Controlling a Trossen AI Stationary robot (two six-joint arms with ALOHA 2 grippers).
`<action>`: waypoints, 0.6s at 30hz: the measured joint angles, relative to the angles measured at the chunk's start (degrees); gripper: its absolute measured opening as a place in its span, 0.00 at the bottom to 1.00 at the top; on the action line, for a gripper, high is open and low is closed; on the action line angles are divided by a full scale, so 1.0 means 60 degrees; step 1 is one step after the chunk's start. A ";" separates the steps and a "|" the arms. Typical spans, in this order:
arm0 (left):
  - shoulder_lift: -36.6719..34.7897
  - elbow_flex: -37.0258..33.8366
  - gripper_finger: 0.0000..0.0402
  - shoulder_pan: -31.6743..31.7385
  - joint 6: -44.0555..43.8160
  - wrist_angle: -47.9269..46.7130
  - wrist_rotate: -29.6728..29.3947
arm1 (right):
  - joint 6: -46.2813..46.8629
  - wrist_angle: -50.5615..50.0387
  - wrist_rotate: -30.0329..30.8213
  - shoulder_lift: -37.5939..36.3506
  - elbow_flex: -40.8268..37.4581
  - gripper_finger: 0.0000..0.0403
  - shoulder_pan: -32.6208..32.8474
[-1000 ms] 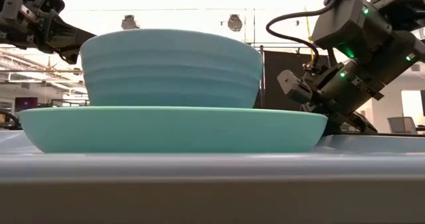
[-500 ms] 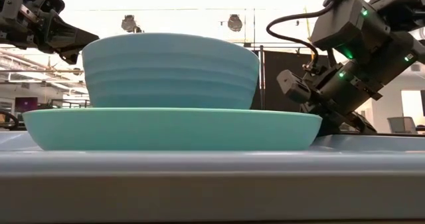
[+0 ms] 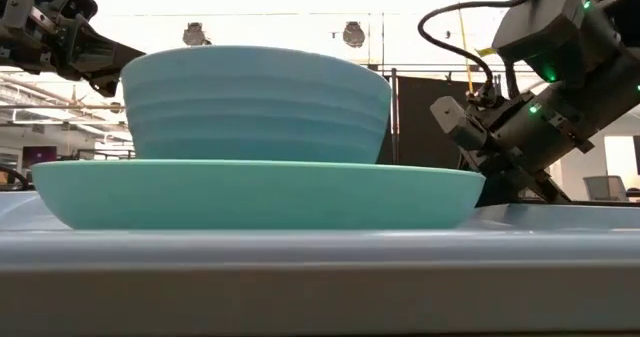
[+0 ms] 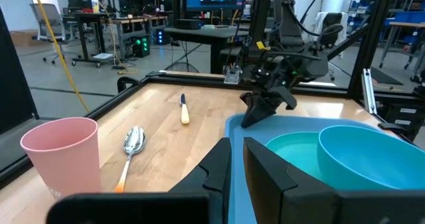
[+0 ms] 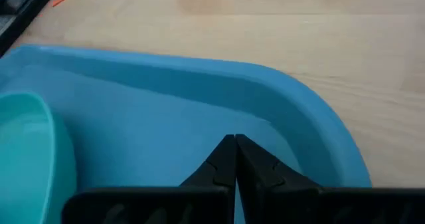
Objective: Set up tray
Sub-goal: Adjust the serving tray on the table
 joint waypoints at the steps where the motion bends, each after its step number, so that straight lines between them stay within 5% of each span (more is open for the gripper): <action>1: -0.0001 0.0000 0.12 0.0002 -0.0002 0.0000 0.0000 | -0.0344 0.0198 -0.0017 -0.0048 0.0000 0.00 -0.0038; 18: -0.0001 0.0000 0.12 0.0001 -0.0025 0.0000 -0.0015 | -0.5580 0.1237 -0.0577 -0.1739 -0.0025 0.00 -0.1195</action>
